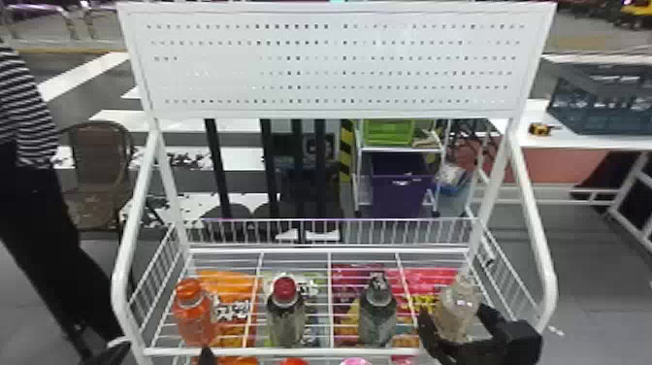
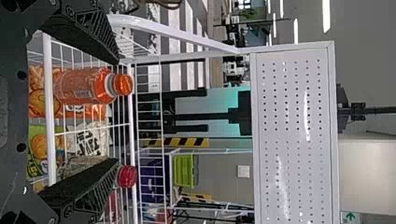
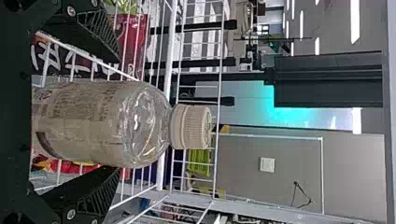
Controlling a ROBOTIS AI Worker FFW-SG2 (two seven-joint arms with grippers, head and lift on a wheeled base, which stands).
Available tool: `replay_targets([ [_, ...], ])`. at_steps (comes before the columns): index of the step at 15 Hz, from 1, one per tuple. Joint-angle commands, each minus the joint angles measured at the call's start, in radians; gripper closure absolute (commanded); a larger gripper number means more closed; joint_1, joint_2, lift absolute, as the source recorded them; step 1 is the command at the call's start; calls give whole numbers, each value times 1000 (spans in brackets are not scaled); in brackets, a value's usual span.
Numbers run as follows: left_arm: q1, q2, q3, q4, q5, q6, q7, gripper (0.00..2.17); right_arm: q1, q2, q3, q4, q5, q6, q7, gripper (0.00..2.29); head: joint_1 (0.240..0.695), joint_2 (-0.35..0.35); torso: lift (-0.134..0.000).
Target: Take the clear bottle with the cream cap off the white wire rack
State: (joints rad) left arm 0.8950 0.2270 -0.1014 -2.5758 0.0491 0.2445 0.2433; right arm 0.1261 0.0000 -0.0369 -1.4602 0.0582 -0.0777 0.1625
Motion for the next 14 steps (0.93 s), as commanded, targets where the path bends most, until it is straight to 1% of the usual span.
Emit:
replay_targets([
  [1, -1, 0, -3, 5, 0, -3, 1, 144, 1, 1, -3, -17, 0, 22, 0, 252, 499, 0, 0],
  [2, -1, 2, -4, 5, 0, -3, 1, 144, 10, 1, -5, -32, 0, 25, 0, 745, 499, 0, 0],
  [3, 2, 2, -6, 6, 0, -3, 1, 144, 27, 1, 0, -55, 0, 16, -9, 1450, 499, 0, 0],
  [4, 5, 2, -8, 6, 0, -6, -1, 144, 49, 1, 2, -86, 6, 16, -26, 1693, 499, 0, 0],
  [7, 12, 3, -11, 2, 0, -30, -1, 144, 136, 1, -8, -246, 2, 40, -26, 1693, 499, 0, 0],
  [10, 16, 6, -14, 3, 0, -58, -2, 144, 265, -6, -29, -462, -17, 120, -26, 1693, 499, 0, 0],
  [12, 16, 6, -14, 5, 0, -67, -4, 144, 365, -8, -55, -600, -21, 126, -24, 1690, 499, 0, 0],
  [13, 16, 6, -14, 3, 0, -73, -6, 144, 419, -8, -75, -667, -26, 157, -20, 1690, 499, 0, 0],
  [14, 16, 8, -14, 5, 0, -83, -6, 144, 474, -8, -97, -730, -47, 181, -17, 1690, 499, 0, 0],
])
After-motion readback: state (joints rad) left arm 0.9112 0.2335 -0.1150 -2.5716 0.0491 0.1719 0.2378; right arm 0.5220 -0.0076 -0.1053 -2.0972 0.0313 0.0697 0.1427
